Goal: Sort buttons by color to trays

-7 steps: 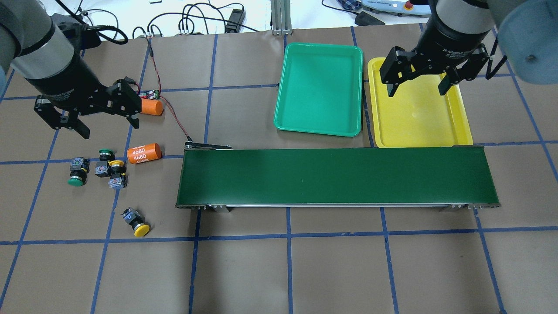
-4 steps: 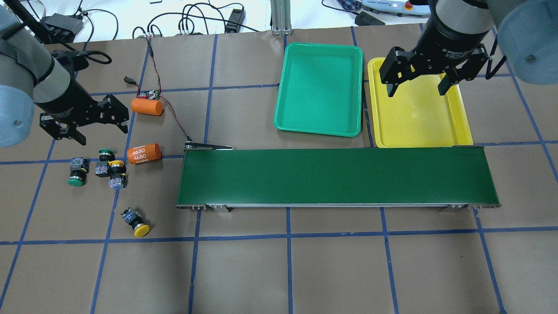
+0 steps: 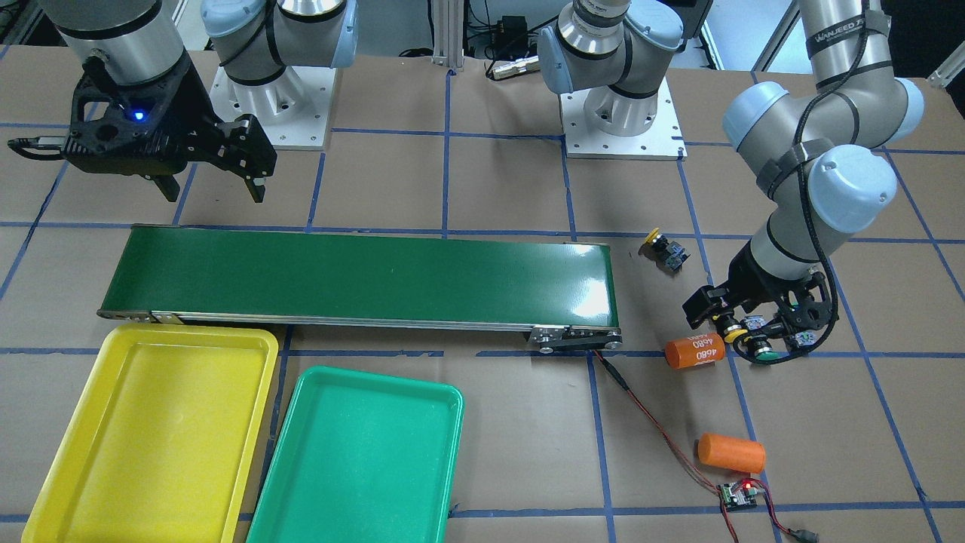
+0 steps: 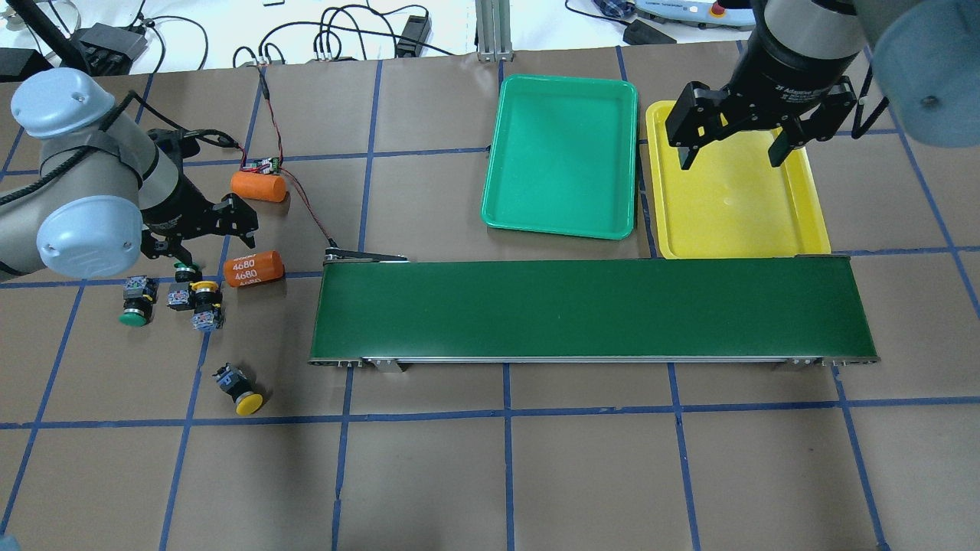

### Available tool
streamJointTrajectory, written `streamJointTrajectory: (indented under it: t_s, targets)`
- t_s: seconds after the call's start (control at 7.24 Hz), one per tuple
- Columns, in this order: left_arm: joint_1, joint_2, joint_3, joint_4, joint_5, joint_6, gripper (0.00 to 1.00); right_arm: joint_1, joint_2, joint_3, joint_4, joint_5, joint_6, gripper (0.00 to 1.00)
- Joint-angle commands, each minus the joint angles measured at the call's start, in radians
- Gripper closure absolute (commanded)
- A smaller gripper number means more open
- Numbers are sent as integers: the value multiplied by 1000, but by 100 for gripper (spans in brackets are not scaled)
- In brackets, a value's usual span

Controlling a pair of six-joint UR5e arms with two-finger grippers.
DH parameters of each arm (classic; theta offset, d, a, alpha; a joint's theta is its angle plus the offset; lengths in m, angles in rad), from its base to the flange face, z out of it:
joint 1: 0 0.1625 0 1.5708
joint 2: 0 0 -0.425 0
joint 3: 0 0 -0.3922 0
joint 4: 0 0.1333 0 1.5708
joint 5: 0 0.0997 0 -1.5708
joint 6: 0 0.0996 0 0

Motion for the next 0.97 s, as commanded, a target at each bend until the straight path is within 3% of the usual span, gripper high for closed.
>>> streamJointTrajectory:
  t_s: [0.0,0.83]
  targets:
    - [0,-83,0,101,-1,3,0,2,-4,1,0,-1,2,0]
    - [-1,-141,2,113,-50,58,0,2,-2,1,0,-1,2,0]
